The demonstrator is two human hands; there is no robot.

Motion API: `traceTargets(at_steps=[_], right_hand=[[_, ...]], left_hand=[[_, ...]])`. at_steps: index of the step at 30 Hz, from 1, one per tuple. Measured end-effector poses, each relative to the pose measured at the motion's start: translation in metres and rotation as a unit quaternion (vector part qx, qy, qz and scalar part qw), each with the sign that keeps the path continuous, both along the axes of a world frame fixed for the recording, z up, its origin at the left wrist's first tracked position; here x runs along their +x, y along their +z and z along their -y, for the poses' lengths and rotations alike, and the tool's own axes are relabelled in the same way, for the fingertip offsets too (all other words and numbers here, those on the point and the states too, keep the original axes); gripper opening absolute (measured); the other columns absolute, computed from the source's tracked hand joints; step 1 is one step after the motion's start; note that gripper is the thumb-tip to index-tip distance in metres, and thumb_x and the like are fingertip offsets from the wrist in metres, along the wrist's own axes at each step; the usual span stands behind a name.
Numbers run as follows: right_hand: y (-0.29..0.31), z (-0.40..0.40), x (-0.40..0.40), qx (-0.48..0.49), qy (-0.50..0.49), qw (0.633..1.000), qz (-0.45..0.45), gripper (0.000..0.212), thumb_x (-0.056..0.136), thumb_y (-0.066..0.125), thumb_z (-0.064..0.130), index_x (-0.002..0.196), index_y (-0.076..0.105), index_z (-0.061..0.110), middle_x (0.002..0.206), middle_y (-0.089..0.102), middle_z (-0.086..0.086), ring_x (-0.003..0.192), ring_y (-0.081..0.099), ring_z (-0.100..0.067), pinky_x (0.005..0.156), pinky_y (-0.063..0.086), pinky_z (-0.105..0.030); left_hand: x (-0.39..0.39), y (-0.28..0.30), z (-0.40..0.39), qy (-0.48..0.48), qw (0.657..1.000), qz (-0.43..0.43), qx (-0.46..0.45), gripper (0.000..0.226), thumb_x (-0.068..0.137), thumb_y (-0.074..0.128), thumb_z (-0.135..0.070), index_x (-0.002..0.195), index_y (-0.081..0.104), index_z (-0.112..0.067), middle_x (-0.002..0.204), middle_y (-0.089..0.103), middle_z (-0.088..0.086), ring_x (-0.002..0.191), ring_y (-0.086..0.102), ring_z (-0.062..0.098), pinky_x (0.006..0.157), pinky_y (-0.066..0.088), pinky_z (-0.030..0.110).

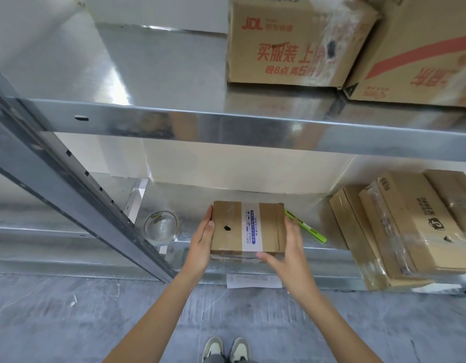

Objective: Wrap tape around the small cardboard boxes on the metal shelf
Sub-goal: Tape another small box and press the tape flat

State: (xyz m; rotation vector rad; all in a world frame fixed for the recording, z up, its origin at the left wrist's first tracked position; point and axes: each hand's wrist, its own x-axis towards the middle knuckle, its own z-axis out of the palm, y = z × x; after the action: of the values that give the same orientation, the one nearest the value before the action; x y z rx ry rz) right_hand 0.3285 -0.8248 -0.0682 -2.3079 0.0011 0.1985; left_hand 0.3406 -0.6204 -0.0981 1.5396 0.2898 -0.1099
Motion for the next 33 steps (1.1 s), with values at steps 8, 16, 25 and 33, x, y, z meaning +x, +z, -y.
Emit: traceTargets(at_steps=[8,16,25,33], right_hand=[[0.020,0.010,0.043,-0.024,-0.123,0.991,0.033,0.087,0.061,0.049,0.092,0.115,0.059,0.025,0.106,0.066,0.008,0.098,0.059,-0.014,0.078,0.047,-0.032],[0.012,-0.023,0.065,-0.222,-0.087,0.971,0.036,0.073,0.096,0.038,0.058,0.147,0.030,0.008,0.148,0.041,-0.013,0.133,0.041,-0.028,0.104,0.039,-0.042],[0.000,-0.060,0.067,-0.329,0.121,0.930,0.107,0.057,0.104,0.015,0.044,0.154,0.016,0.016,0.163,0.008,0.002,0.150,0.000,-0.014,0.119,-0.004,-0.043],[0.010,-0.071,0.053,-0.301,0.265,0.912,0.088,0.064,0.101,0.010,0.050,0.155,0.005,0.018,0.163,0.000,0.006,0.147,-0.012,-0.005,0.116,-0.017,-0.047]], left_hand=[[-0.010,0.011,0.000,-0.006,0.997,0.005,0.075,0.056,0.093,0.017,-0.074,0.142,0.034,-0.055,0.142,0.046,-0.024,0.132,0.040,-0.006,0.107,0.032,0.016],[0.023,-0.004,-0.012,-0.004,0.993,-0.109,0.043,0.035,0.101,0.021,-0.056,0.109,0.055,-0.049,0.110,0.062,-0.018,0.112,0.055,0.009,0.086,0.040,0.018],[0.032,0.000,0.009,0.020,0.998,-0.049,-0.029,0.032,0.106,0.030,-0.034,0.126,0.052,-0.021,0.115,0.063,-0.004,0.097,0.061,-0.005,0.079,0.045,0.013],[0.040,-0.006,0.002,-0.024,0.999,-0.035,-0.010,0.026,0.107,0.030,-0.022,0.110,0.054,-0.015,0.108,0.060,-0.002,0.095,0.058,-0.008,0.081,0.042,0.006]])
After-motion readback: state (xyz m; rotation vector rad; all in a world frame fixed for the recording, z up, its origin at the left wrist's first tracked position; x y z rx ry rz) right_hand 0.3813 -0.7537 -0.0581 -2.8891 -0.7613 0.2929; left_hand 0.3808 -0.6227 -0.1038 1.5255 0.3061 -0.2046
